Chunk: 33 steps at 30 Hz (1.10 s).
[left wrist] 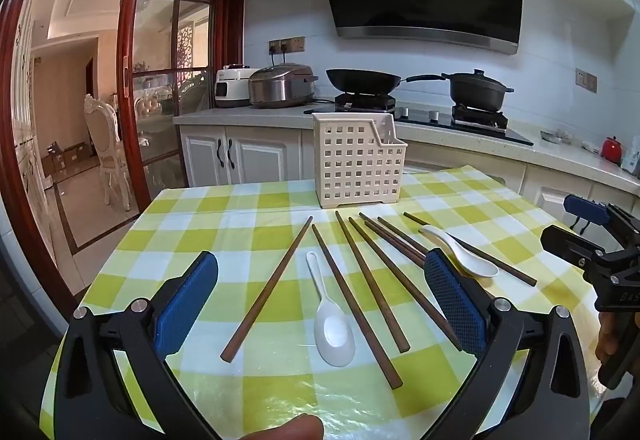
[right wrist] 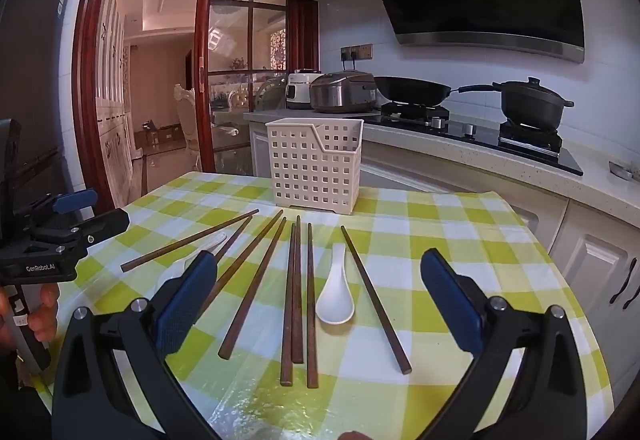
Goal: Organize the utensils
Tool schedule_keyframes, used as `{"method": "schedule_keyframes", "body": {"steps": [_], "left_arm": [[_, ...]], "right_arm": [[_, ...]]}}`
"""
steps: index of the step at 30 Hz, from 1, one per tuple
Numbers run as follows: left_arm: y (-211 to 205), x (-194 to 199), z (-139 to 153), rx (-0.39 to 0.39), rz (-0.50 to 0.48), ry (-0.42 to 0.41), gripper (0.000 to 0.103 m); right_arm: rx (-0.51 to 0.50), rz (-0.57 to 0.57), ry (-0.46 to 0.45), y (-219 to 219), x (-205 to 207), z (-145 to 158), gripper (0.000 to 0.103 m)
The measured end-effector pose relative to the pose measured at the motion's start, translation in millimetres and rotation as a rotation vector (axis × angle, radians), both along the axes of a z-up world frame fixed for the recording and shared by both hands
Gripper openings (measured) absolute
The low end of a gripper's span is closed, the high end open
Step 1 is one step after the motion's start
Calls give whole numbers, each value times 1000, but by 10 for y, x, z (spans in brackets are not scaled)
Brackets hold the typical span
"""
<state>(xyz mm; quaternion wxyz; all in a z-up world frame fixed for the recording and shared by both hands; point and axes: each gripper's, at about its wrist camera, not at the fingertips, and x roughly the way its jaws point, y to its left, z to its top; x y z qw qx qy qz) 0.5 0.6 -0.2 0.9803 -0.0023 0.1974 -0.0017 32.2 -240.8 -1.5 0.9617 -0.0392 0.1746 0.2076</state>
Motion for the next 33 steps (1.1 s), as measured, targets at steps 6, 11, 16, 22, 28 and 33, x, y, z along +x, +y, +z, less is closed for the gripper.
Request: {"method": "schedule_keyframes", "body": {"steps": [6, 11, 16, 22, 28, 33], "left_arm": [[-35, -23, 34, 2, -13, -9, 97], [-43, 5, -6, 11, -16, -5, 97], [-31, -5, -9, 8, -16, -7, 97], [-44, -23, 22, 7, -15, -7, 97], [-75, -36, 44, 9, -20, -6, 97], [-94, -34, 52, 8, -21, -6, 97]], "right_arm": [[0, -3, -1, -2, -2, 5, 99], [2, -3, -2, 3, 7, -5, 99], [4, -2, 0, -14, 7, 2, 99], [4, -2, -1, -22, -19, 20, 99], [5, -1, 0, -27, -1, 35, 99], [5, -2, -2, -38, -6, 35, 99]]}}
